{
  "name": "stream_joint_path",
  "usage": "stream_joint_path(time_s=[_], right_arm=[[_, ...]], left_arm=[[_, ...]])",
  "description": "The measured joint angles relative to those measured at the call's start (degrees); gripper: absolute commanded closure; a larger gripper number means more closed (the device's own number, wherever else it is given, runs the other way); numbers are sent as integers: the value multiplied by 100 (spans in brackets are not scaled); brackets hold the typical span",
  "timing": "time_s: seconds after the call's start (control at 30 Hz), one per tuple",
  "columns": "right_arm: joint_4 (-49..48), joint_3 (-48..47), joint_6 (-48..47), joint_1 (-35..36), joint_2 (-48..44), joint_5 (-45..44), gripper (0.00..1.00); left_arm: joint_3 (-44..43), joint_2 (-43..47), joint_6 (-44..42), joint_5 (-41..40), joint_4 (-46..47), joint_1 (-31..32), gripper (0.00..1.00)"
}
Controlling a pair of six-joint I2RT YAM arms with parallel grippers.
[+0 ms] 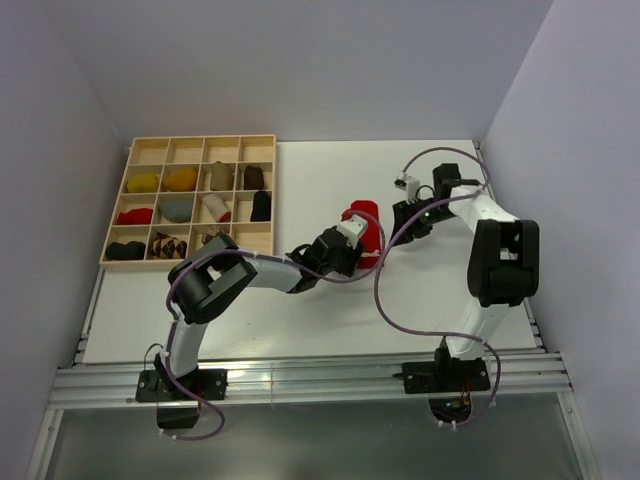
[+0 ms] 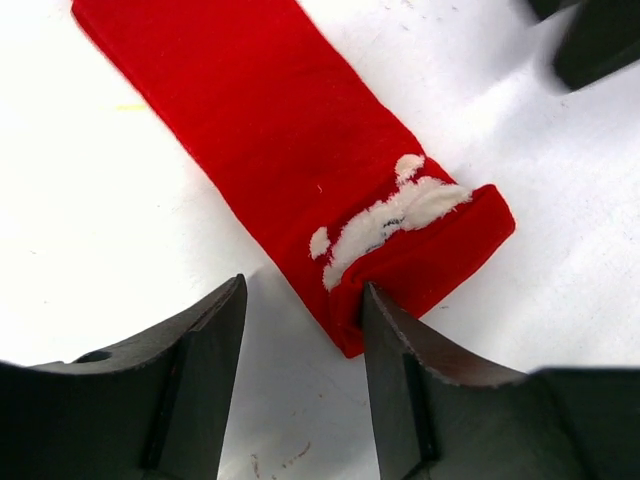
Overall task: Roll the socks
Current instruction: Roll the sock at the center of the board.
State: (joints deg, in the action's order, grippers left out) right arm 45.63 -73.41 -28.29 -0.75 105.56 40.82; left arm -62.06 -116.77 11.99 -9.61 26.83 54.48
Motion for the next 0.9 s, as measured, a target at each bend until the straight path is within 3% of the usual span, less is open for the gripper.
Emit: stream_joint_path(time_s=[0.37,0.53,0.7,0.9], right_arm=[[-1534,2114,-1224,-234,-2345,-358,49],[-1961,2667,-2022,-101,-2830,-415,49],[-2507,3434,-2675,774,-3318,-778,43],[-3154,4120,-3067,1847,-3622,-1305,45]], left_arm=[[-238,0,330,723,-546,-330,57],[-450,0,396,1213,-1032,-474,60],[-745,-22,437,1593,-1663,-581,62],[-1084,-118,553,1869,-2205,-636,62]])
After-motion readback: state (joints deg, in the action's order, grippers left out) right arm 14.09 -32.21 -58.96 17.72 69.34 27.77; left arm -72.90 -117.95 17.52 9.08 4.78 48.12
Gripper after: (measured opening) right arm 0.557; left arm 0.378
